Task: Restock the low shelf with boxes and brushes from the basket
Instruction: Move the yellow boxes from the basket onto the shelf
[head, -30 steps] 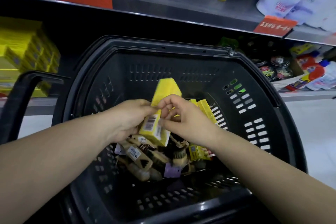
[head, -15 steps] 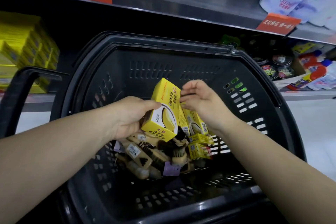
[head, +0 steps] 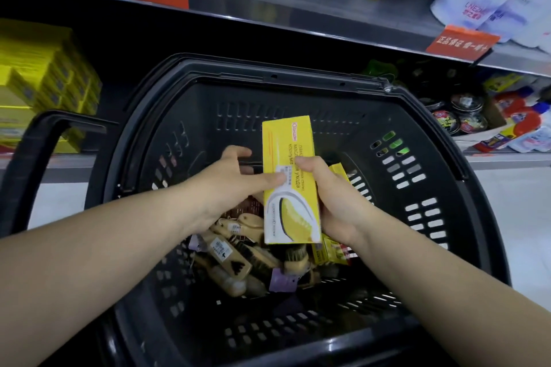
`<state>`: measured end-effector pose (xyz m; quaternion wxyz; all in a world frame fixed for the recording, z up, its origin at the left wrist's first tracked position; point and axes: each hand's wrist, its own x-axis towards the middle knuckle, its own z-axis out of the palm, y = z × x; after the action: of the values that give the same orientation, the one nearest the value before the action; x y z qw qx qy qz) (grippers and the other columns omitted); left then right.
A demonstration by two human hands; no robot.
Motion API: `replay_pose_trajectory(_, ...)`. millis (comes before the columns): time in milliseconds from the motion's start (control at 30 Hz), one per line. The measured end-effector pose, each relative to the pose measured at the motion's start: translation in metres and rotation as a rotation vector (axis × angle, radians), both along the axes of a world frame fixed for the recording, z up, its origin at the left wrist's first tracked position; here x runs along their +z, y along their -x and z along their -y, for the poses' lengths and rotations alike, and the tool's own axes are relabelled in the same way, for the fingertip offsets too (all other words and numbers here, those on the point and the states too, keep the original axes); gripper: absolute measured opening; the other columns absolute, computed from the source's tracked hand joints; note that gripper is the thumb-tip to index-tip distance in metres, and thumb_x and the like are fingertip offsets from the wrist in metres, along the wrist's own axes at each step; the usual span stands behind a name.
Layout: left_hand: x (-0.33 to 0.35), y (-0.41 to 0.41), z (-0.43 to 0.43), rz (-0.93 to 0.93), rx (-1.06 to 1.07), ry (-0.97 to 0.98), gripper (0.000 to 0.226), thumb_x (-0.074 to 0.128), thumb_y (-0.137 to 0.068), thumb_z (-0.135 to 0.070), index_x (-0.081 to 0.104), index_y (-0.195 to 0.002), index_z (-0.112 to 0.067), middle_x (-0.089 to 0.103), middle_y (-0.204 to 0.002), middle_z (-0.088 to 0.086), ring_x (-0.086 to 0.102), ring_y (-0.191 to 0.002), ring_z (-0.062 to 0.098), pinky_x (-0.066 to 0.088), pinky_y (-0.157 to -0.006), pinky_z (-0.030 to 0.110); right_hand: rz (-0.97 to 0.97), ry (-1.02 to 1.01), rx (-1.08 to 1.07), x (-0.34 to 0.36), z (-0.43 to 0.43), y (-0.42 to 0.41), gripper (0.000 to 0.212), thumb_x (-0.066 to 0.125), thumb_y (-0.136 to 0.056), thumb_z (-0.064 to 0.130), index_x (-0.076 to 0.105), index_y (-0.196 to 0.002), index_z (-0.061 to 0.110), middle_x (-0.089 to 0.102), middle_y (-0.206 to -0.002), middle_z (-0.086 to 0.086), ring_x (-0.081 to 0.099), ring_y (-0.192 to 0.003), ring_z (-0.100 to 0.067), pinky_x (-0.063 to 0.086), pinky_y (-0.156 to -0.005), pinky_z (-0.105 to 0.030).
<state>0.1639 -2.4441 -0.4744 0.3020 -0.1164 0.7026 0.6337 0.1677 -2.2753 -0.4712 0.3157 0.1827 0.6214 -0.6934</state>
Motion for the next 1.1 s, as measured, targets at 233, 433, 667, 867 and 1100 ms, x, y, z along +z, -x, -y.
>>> replay_pose_trajectory(233, 0.002, 0.002, -0.002, 0.185, 0.050, -0.362, 0.035, 0.064, -0.085, -0.020, 0.054, -0.119, -0.026, 0.072, -0.106, 0.004, 0.068, -0.096, 0.022, 0.055, -0.080, 0.038, -0.233, -0.155, 0.115, -0.008, 0.005, 0.006, 0.046, 0.053, -0.080, 0.060, 0.062, -0.113, 0.030, 0.069, -0.113, 0.005, 0.063, -0.108, -0.017, 0.046, -0.098, -0.039)
replay_pose_trajectory(433, -0.010, 0.006, 0.003, 0.154, 0.108, -0.111, 0.027, 0.063, -0.088, -0.024, 0.051, -0.112, -0.024, 0.067, -0.106, 0.004, 0.064, -0.097, 0.024, 0.051, -0.088, 0.044, -0.235, -1.010, 0.418, -0.052, -0.061, 0.061, 0.023, 0.049, -0.094, 0.028, 0.060, -0.095, 0.008, 0.061, -0.092, -0.009, 0.057, -0.083, -0.022, 0.045, -0.074, -0.032)
replay_pose_trajectory(667, -0.017, 0.014, 0.000, 0.158, 0.111, -0.061, 0.033, 0.063, -0.087, -0.028, 0.050, -0.117, -0.023, 0.067, -0.106, 0.004, 0.064, -0.096, 0.024, 0.051, -0.091, 0.045, 0.100, -1.432, 0.657, -0.144, -0.081, 0.054, 0.071, 0.033, -0.098, 0.047, 0.020, -0.140, -0.009, 0.033, -0.140, -0.024, 0.041, -0.126, -0.036, 0.040, -0.097, -0.038)
replay_pose_trajectory(867, -0.019, 0.021, -0.008, 0.192, 0.126, -0.067, 0.032, 0.061, -0.088, -0.025, 0.052, -0.118, -0.021, 0.068, -0.104, 0.005, 0.065, -0.095, 0.024, 0.051, -0.089, 0.044, 0.049, -1.357, 0.340, -0.160, -0.100, 0.061, 0.080, 0.060, -0.086, 0.050, 0.024, -0.141, 0.005, 0.029, -0.143, -0.018, 0.038, -0.127, -0.038, 0.039, -0.101, -0.043)
replay_pose_trajectory(1100, -0.020, 0.024, -0.018, 0.211, 0.130, -0.100, 0.027, 0.059, -0.089, -0.024, 0.053, -0.115, -0.023, 0.069, -0.101, 0.003, 0.065, -0.092, 0.022, 0.052, -0.084, 0.042, -0.029, -1.290, 0.334, -0.159, -0.094, 0.058, 0.062, 0.061, -0.088, 0.020, 0.028, -0.138, 0.003, 0.046, -0.134, -0.019, 0.049, -0.119, -0.035, 0.041, -0.096, -0.040)
